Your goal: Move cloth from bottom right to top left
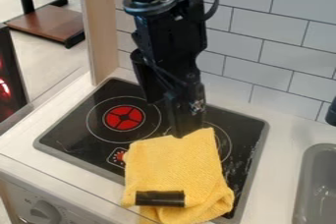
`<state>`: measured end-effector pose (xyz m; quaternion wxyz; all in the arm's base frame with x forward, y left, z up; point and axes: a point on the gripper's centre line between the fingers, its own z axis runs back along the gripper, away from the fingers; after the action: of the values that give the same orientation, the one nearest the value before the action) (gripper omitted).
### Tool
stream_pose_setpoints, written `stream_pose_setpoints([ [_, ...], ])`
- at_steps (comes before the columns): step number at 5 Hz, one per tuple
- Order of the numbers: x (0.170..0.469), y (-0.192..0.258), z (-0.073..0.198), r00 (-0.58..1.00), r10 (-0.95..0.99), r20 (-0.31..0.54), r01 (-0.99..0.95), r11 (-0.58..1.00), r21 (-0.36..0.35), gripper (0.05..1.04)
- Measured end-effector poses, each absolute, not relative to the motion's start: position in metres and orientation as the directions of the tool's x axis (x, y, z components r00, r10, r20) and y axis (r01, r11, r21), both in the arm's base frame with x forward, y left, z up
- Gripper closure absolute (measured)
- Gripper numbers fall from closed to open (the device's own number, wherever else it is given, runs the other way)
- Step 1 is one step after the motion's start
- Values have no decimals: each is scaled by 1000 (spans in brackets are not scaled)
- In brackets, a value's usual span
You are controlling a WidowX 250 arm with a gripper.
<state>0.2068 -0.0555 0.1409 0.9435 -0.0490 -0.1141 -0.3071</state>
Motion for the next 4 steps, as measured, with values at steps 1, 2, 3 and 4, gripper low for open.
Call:
stream_pose_setpoints([
  [1, 205, -54, 135, 797, -562, 222, 581, 813, -28, 83],
  [2, 216, -58, 94, 877, -474, 82, 477, 879, -20, 83],
  [3, 222, -60, 71, 888, -458, 34, 459, 888, -11, 83],
  [4, 224, -60, 55, 894, -449, -1, 449, 894, -4, 83],
])
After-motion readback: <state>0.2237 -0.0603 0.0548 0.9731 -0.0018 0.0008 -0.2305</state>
